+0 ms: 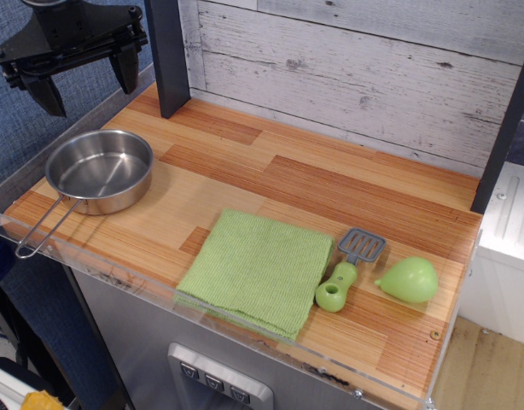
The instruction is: Move the green cloth at the edge of the corner of the table.
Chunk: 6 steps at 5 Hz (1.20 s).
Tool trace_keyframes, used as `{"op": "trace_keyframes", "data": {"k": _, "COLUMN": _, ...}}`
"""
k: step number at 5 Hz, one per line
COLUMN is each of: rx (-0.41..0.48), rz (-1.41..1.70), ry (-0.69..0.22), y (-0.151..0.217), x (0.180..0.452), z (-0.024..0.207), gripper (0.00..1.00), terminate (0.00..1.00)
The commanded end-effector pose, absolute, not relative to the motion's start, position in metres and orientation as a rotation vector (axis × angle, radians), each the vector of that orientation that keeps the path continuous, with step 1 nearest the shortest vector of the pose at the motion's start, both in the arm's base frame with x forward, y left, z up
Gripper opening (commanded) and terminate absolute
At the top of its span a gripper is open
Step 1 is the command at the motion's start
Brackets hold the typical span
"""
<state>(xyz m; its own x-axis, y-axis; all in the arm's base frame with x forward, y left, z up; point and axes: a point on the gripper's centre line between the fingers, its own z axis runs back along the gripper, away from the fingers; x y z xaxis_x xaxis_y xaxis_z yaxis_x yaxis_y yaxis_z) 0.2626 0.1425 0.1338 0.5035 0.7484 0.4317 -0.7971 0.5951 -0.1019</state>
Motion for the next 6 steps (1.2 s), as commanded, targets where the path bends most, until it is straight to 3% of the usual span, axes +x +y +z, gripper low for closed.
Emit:
{"op": "trace_keyframes", "data": {"k": 1, "rx": 0.116, "rz": 0.935, "ry": -0.463, "y": 0.142, "x": 0.263, "z": 0.134, "gripper": 1.0, "terminate": 0.0}}
{"op": "trace_keyframes", "data": {"k": 4, "rx": 0.085, "rz": 0.668, "ry": -0.415, "y": 0.068, "x": 0.22, "z": 0.112, "gripper": 1.0, "terminate": 0.0}}
{"op": "trace_keyframes", "data": {"k": 6, "rx": 0.125, "rz": 0.505, "ry": -0.388, "y": 0.028, "x": 0.204, "z": 0.082, "gripper": 1.0, "terminate": 0.0}}
